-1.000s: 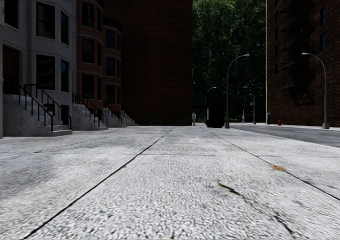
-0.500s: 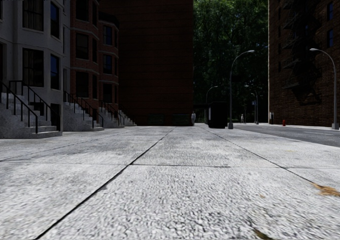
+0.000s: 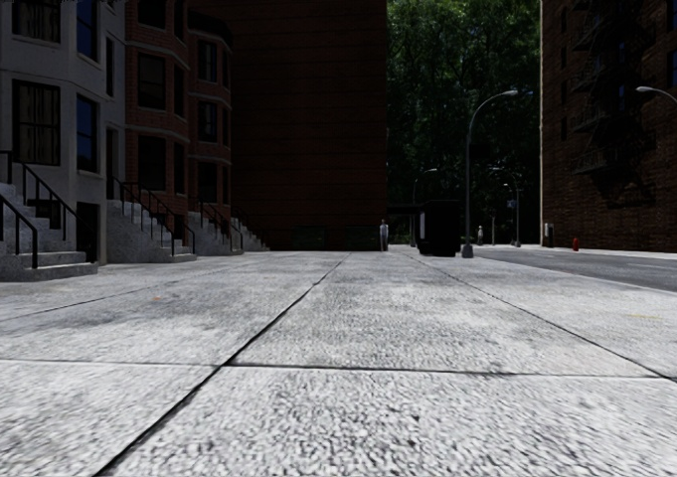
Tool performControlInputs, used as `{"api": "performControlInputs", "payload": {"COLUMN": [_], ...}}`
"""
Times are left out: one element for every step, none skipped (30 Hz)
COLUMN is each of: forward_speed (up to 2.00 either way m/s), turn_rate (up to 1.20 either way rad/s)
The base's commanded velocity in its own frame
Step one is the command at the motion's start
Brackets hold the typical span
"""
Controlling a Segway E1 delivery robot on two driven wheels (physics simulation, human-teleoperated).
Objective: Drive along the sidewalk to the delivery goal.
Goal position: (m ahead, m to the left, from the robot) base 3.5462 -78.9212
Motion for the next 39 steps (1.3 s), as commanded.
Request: {"api": "performControlInputs", "payload": {"forward_speed": [2.00, 2.00, 2.00, 2.00, 2.00, 2.00, 2.00, 2.00, 2.00, 2.00, 2.00, 2.00, 2.00, 2.00, 2.00, 2.00, 2.00, 2.00, 2.00, 2.00, 2.00, 2.00, 2.00, 2.00, 2.00, 2.00, 2.00, 2.00, 2.00, 2.00, 2.00, 2.00, 2.00, 2.00, 2.00, 2.00, 2.00, 2.00, 2.00], "turn_rate": [0.00, 0.00, 0.00, 0.00, 0.00, 0.00, 0.00, 0.00, 0.00, 0.00, 0.00, 0.00, 0.00, 0.00, 0.00, 0.00, 0.00, 0.00, 0.00, 0.00, 0.00, 0.00, 0.00, 0.00, 0.00, 0.00, 0.00, 0.00, 0.00, 0.00, 0.00, 0.00, 0.00, 0.00, 0.00, 0.00, 0.00, 0.00, 0.00]}}
